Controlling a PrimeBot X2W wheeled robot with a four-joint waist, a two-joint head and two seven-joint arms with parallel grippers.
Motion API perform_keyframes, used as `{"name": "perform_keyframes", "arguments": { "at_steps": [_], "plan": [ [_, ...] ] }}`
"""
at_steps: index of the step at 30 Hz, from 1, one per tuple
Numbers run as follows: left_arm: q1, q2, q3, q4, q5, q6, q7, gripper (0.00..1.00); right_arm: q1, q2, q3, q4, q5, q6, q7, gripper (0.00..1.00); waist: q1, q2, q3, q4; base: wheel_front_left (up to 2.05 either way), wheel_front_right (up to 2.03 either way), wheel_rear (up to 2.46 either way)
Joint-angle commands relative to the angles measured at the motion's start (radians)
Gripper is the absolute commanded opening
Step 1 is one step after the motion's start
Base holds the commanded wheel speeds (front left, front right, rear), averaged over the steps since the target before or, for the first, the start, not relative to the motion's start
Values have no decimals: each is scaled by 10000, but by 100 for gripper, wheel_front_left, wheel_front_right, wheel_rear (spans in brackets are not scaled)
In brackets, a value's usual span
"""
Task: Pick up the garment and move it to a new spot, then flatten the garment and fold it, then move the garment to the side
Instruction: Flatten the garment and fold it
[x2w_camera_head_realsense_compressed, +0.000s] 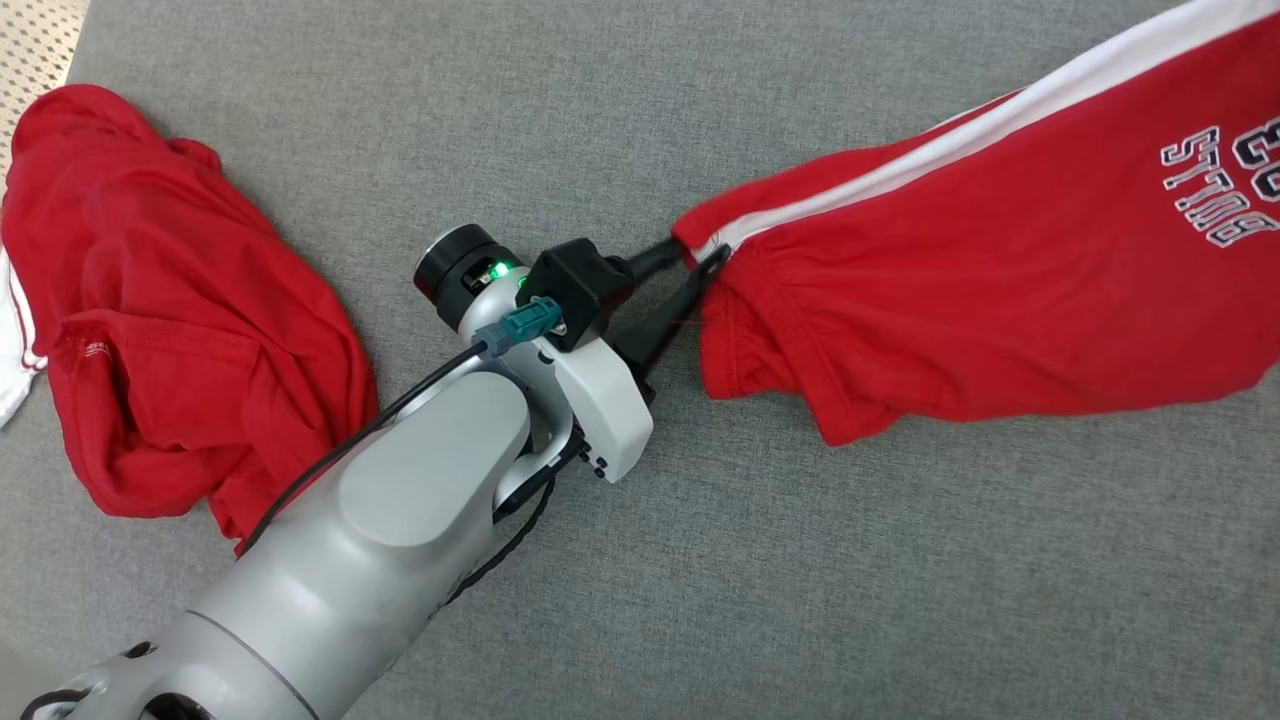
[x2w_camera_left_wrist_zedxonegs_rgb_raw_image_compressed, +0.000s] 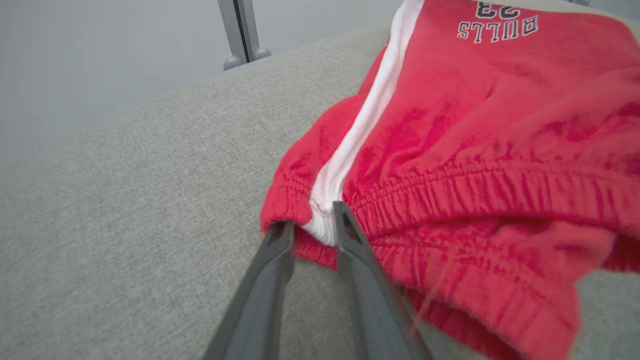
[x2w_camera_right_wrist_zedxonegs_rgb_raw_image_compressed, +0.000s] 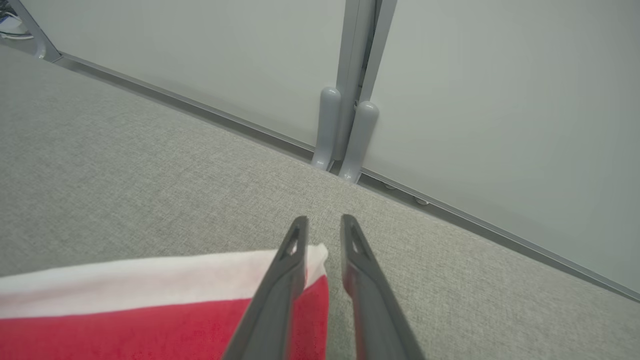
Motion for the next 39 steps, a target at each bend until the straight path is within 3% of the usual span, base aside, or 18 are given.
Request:
{"name": "perform_keyframes", "arguments": {
  "at_steps": [1,12,20,25,31,34,39],
  "plan": [
    [-128,49,52,78,-29,5,-19,100,-115,80,-51,183,-45,-3,-190,100,0,0,-36,-23,0,0,0],
    [696,251,821,85,221,4,-20,100,947,945,-122,1339,303,-3,-1959,100,0,0,-1159,-595,0,0,0],
    [1543,638,1363,12,283,5,-20,100,1986,1402,-117,1173,627,-3,-3426,100,0,0,-2408,-1169,0,0,0],
    [2282,802,2255,-282,215,224,-19,100,2638,1600,-504,1072,271,-3,-4138,100,0,0,-3292,-1568,0,0,0],
    [3660,709,4286,-1511,318,599,-19,100,4215,1957,-2870,-311,-1191,-3,-4184,100,0,0,-4071,-2020,0,0,0],
    [4478,450,5284,-2248,761,754,-19,100,5510,2171,-4442,-1499,-2684,-3,-4189,100,0,0,-4320,-2140,0,0,0],
    [6017,-185,6771,-3373,1857,591,-19,100,8574,3361,-7079,-3655,-4942,-3,-4191,100,0,0,-4662,-2267,0,0,0]
  ]
}}
